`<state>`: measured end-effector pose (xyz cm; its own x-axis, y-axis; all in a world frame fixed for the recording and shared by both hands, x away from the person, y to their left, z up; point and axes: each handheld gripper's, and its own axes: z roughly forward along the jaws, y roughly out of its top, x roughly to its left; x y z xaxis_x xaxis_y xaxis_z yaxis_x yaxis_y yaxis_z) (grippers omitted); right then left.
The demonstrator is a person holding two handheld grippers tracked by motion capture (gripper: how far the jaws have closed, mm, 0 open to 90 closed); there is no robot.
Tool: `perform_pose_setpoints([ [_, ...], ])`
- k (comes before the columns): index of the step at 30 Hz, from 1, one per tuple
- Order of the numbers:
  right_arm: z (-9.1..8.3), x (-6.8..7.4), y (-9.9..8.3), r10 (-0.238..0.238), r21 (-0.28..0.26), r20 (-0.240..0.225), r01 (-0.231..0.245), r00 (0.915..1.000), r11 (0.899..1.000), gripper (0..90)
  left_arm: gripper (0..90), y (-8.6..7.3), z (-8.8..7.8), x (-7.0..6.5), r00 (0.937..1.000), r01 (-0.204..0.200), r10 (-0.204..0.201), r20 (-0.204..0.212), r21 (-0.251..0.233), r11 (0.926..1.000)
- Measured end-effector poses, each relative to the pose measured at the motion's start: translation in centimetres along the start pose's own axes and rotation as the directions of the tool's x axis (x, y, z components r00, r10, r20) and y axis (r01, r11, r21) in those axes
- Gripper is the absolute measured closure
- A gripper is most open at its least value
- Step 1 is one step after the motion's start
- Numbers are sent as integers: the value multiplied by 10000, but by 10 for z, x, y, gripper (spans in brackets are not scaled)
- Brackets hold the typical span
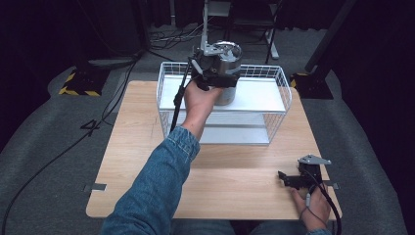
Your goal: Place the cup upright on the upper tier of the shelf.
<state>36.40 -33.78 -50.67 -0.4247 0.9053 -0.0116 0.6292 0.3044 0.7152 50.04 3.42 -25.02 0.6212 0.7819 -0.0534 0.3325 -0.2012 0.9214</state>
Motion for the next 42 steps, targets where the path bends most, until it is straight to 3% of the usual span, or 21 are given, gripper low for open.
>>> perform_pose_setpoints([
  [4,0,0,0,-2,-2,1,2,10000,10000,4,33,-4,2,0,9996,-240,237,-144,-233,9994],
  [18,0,0,0,-2,-1,1,2,10000,10000,4,0,-5,5,1,9997,-179,171,-197,-426,9989],
  [24,0,0,0,-1,-2,1,1,10000,10000,4,0,-6,1,4,9995,-326,327,-1,-767,9965],
  [34,0,0,0,-2,0,0,2,10000,10000,4,0,-8,-15,7,9997,-230,232,2,-1104,9936],
  [42,0,0,0,-3,1,-1,3,10000,10000,4,0,-9,-38,7,9984,-513,483,-294,-1123,9924],
])
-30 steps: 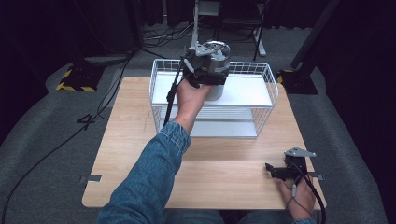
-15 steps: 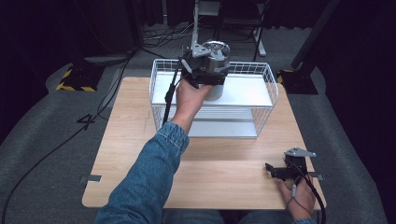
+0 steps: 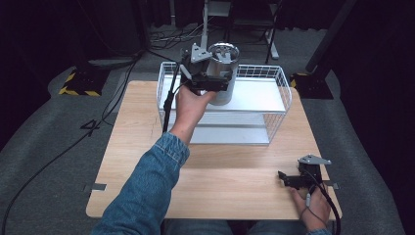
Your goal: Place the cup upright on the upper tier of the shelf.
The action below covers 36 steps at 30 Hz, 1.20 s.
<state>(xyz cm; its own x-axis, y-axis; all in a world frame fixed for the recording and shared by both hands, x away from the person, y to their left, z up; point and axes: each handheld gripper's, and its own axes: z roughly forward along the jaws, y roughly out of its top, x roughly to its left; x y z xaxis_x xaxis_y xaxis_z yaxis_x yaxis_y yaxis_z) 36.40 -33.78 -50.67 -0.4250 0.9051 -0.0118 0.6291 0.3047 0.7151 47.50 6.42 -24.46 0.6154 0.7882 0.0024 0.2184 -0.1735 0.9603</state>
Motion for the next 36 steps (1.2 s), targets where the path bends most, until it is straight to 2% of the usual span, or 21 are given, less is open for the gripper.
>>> perform_pose_setpoints([
  [3,0,0,0,1,-2,2,-1,10000,10000,4,0,0,-8,1,10000,-32,32,2,-74,10000],
  [12,0,0,0,-1,-4,1,1,10000,10000,4,0,-3,-37,-3,9993,-135,141,349,-169,9998],
  [16,0,0,0,-1,-5,2,1,10000,10000,4,0,-7,-56,-7,9980,-389,399,496,-202,9990],
  [23,0,0,0,-3,-8,2,3,10000,10000,4,0,-15,-78,-11,9963,-576,589,625,-232,9981],
  [24,0,0,0,-3,-8,2,3,10000,10000,4,0,-15,-78,-11,9963,-576,589,625,-232,9981],
  [31,0,0,0,-1,-5,2,1,10000,10000,4,0,-25,-106,-8,9954,-726,742,607,-279,9970],
  [36,0,0,0,-1,-5,-1,1,10000,10000,4,0,-34,-119,-2,9961,-652,669,569,-310,9974],
])
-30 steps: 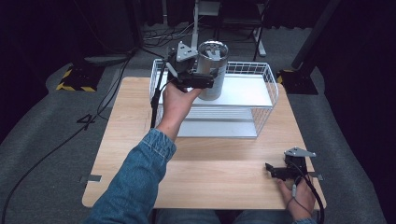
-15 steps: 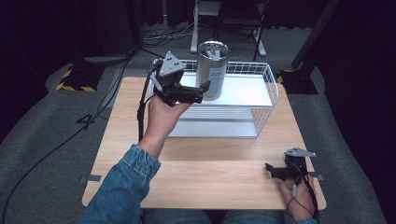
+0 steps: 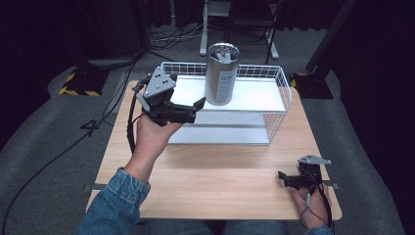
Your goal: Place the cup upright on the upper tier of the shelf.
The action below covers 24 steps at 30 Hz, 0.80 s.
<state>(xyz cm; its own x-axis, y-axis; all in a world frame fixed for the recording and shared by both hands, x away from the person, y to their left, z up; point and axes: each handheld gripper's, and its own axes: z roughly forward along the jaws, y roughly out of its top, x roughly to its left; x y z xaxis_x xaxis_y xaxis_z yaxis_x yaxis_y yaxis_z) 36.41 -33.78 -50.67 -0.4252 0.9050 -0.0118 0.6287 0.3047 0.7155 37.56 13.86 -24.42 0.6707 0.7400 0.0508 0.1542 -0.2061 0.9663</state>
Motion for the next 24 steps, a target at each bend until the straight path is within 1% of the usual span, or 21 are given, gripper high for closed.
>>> perform_pose_setpoints([
  [2,0,0,0,-4,22,-5,4,10000,10000,4,0,-5,-6,3,10000,77,-77,-33,-12,10000],
  [3,0,0,0,-7,22,-4,7,10000,10000,4,0,-9,-12,6,9999,160,-160,-34,2,9999],
  [5,0,0,0,-5,22,-4,5,10000,10000,4,0,-11,-14,7,9998,179,-179,-51,12,9998],
  [6,0,0,0,-3,24,-5,3,10000,10000,4,0,-15,-20,9,9997,216,-217,-65,-20,9998],
  [11,0,0,0,-4,22,-6,4,10000,10000,4,0,-23,-30,13,9998,217,-217,-35,-12,9998],
  [13,0,0,1,5,27,-2,-5,10000,10000,4,0,-27,-35,14,9996,282,-282,-30,-19,9996],
  [15,0,0,1,19,26,-1,-19,10000,10000,4,0,-34,-42,16,9995,305,-305,-34,-33,9995],
  [19,0,0,1,15,23,1,-15,10000,10000,4,0,-42,-47,18,9998,203,-202,-91,69,9998],
  [20,0,0,1,17,25,-1,-17,10000,10000,4,0,-49,-49,20,9996,264,-263,-99,105,9996],
  [21,0,0,1,18,24,-1,-18,10000,10000,4,0,-49,-49,20,9996,264,-263,-99,105,9996],
  [22,0,0,1,16,23,0,-16,10000,10000,4,0,-56,-50,23,9990,437,-436,-68,189,9989],
  [23,0,0,1,16,23,0,-16,10000,10000,4,0,-56,-50,23,9990,437,-436,-68,189,9989],
  [24,0,0,1,18,25,-1,-18,10000,10000,4,0,-65,-51,25,9983,581,-578,-96,272,9979],
])
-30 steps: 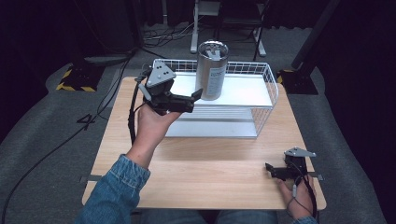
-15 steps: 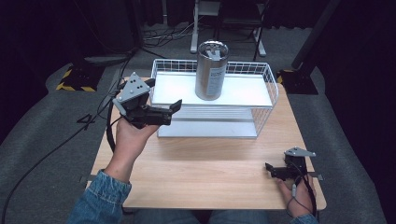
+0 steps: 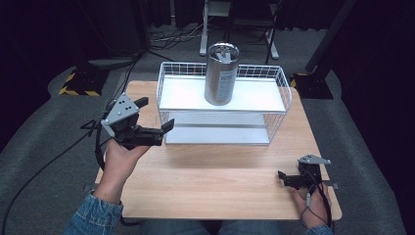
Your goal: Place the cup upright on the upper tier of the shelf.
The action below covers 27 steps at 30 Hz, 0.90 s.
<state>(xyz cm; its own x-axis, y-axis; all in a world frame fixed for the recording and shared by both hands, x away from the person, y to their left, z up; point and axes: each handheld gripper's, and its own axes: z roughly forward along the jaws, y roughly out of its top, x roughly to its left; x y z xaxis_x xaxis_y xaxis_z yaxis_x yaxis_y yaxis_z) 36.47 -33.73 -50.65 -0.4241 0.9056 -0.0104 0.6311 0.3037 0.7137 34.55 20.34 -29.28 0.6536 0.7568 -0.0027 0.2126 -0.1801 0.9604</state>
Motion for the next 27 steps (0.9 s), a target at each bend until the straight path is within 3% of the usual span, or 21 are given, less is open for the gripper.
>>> perform_pose_setpoints([
  [6,0,0,0,-3,-1,3,3,10000,10000,4,0,-22,-1,12,9994,334,-335,19,324,9989],
  [16,0,0,0,0,-1,-2,0,10000,10000,4,32,-63,-4,18,9968,570,-512,-610,979,9936],
  [22,0,0,0,1,0,1,-1,10000,10000,4,36,-97,2,19,9903,465,-219,-1370,1790,9827],
  [27,0,0,0,0,-1,0,0,10000,10000,4,44,-119,5,19,9875,530,-185,-1564,2196,9742],
])
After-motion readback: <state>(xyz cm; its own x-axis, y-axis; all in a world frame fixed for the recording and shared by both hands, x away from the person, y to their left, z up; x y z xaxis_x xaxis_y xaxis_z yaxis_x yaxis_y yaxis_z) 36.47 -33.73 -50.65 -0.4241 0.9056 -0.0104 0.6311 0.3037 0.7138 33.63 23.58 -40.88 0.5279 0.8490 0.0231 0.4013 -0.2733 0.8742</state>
